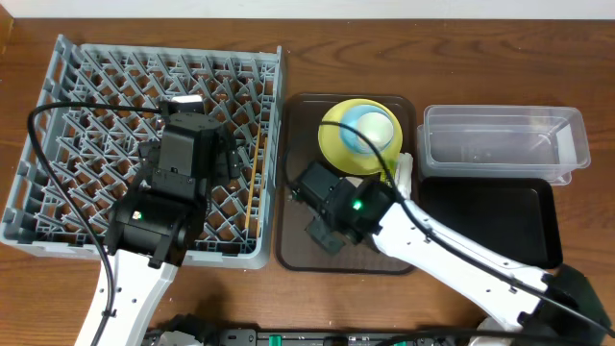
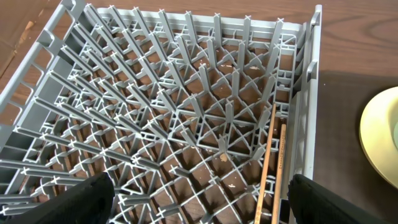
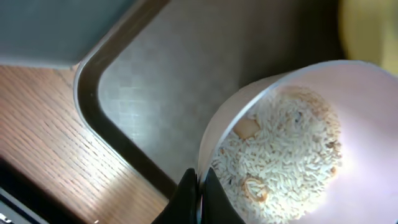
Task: Sort waste into correct bins and load items into the dishwasher
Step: 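Reach the right gripper to the pink rice bowl and grip its rim, then lift the pink bowl right over the black tray and tilt it, then hold the bowl inverted and shake rice onto the black tray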
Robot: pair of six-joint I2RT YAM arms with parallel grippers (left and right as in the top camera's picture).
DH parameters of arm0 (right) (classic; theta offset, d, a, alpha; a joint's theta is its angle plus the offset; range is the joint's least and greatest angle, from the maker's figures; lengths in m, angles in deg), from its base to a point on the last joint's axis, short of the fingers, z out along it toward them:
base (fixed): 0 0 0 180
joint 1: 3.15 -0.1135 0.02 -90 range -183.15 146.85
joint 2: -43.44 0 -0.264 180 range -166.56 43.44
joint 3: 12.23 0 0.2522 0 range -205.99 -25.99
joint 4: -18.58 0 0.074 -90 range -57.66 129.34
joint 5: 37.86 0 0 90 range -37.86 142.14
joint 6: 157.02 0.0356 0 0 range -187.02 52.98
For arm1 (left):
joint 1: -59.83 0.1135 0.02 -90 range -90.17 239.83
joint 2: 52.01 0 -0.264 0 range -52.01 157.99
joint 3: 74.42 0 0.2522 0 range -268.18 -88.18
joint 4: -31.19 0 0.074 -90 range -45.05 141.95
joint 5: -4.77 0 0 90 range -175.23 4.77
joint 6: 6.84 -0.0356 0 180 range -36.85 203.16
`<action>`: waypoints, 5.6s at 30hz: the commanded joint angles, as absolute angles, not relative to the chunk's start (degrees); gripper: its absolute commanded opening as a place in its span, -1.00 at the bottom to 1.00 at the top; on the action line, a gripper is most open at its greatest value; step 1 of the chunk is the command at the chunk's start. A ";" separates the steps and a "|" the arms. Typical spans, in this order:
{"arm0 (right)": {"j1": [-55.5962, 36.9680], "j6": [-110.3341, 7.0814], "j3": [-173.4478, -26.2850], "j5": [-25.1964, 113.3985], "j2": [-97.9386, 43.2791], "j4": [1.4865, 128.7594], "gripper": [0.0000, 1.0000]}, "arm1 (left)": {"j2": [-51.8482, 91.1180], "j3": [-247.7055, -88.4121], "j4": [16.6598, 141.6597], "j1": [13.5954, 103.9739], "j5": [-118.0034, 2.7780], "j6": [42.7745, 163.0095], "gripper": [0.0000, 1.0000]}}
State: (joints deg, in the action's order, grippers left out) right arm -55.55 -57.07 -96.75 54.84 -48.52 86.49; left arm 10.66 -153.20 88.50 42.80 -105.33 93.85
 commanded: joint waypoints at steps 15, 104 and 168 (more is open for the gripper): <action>-28.78 -45.11 -97.49 47.87 -28.72 96.78 -0.98 | 10.84 -154.27 88.66 42.84 -106.51 94.58 0.84; 43.66 -67.19 -62.28 -34.97 -26.34 64.54 -0.98 | 10.86 -154.27 88.66 42.84 -106.51 94.58 0.84; 36.88 -46.40 -64.40 -12.52 -18.16 64.81 -0.97 | 10.86 -154.27 88.66 42.84 -106.51 94.58 0.85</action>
